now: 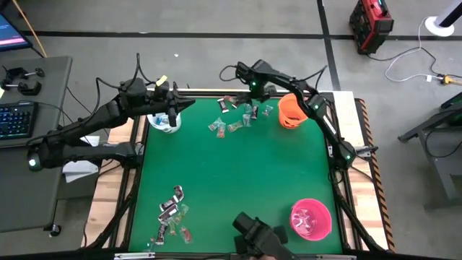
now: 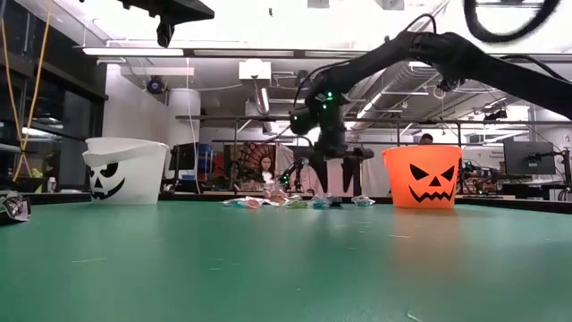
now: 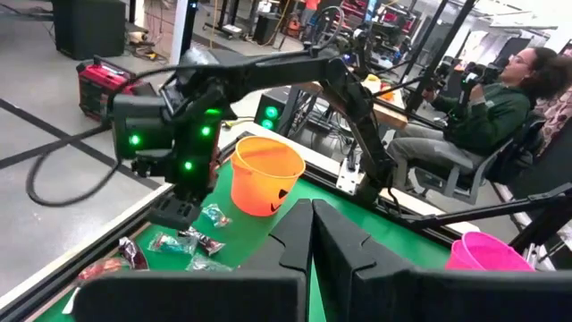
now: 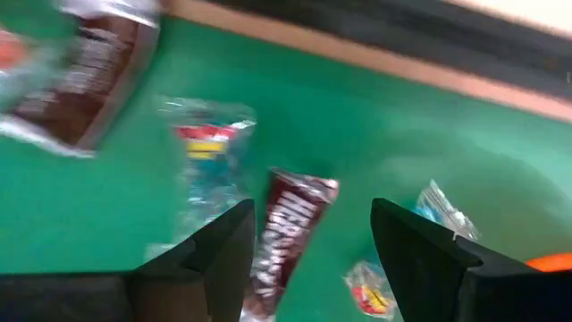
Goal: Sort candy by brand, put in halloween buckets
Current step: Put the brown chocolate bar into the orange bucket
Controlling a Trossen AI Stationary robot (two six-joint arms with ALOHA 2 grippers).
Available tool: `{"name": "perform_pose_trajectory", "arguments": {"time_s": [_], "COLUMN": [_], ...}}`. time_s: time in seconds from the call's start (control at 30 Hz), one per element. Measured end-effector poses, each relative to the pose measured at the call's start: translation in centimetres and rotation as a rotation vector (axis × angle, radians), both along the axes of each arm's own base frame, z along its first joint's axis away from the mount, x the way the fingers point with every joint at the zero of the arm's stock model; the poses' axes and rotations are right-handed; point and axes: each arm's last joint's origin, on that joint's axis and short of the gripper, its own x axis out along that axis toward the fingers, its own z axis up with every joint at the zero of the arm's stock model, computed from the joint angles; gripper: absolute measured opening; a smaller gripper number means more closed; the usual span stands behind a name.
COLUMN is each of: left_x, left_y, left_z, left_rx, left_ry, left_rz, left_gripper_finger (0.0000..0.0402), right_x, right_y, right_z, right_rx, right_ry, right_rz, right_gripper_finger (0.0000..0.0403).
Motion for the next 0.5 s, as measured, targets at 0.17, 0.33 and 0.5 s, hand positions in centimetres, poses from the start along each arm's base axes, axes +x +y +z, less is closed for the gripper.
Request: {"name": "perform_pose_trajectory", "arguments": {"time_s": [0.17,0.33,0.5], "left_x": [0.0,0.0,0.0], "left_y": [0.0,0.0,0.0], "left_z": [0.0,0.0,0.0], "left_rx": [0.001,0.001,0.000], "left_ry": [0.001,0.001,0.005], "left_rz": [0.004,0.005,0.006], "left_gripper_finger": [0.0000,0.0000,0.0000], "right_x": [-0.2,-0.1,0.5], "right_y": [0.0,0.1,0.5], "right_z": [-1.1,-1.9,-2.3], "right_rx": [0.005,0.010,0.003], "right_ry": [0.009,-0.002,-0.021], "right_rz": [-0.032,-0.032,-0.008], "right_gripper_finger": [0.0215,0.0215,0.0190]}}
